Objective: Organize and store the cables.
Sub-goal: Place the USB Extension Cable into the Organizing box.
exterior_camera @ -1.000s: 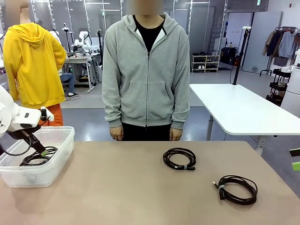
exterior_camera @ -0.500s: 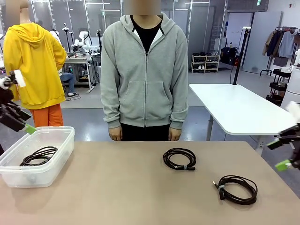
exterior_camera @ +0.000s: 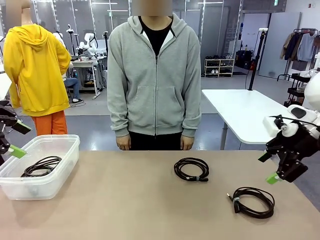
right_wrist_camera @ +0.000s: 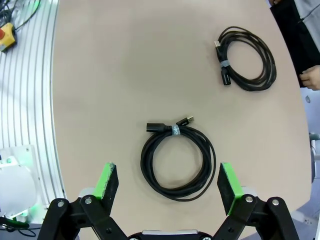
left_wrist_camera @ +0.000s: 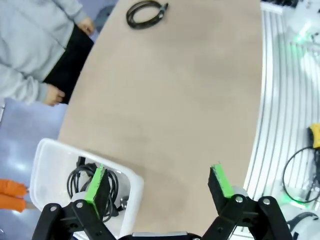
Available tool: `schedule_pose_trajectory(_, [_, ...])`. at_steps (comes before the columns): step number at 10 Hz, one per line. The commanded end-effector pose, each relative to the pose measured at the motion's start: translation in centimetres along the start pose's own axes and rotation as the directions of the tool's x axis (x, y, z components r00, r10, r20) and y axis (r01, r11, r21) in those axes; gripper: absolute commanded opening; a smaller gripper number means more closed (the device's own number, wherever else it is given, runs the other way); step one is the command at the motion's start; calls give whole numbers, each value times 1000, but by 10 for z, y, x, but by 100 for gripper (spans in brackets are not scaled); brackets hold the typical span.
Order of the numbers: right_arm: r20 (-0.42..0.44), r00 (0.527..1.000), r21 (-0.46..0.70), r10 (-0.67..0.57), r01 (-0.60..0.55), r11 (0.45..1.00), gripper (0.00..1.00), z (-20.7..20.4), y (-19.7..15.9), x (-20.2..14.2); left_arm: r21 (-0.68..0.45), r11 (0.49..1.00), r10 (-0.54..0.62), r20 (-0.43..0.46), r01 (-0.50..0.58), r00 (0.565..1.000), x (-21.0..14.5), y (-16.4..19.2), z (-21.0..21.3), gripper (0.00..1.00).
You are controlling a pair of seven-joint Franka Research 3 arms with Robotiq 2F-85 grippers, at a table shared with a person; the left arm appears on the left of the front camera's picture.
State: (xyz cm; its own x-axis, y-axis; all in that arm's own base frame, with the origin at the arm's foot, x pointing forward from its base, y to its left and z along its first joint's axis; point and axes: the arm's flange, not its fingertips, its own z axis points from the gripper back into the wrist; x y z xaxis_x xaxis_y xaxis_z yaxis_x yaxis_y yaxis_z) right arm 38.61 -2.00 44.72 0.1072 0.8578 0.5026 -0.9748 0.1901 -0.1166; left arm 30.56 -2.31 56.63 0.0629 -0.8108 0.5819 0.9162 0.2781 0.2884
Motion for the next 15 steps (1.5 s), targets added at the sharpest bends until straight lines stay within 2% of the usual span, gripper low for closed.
schedule_pose_trajectory(1, [15,1000,6,-12,12,1000,100,4,0,-5,2,999,54,-6,-54,999,-11,10,-5,100])
schedule_pose_trajectory(12, [15,1000,6,-12,12,1000,100,4,0,-5,2,999,54,-6,-54,999,-11,10,-5,100])
schedule_pose_trajectory(15, [15,1000,6,-12,12,1000,100,4,0,-5,-40,999,-26,9,27,1000,-2,6,-10,100])
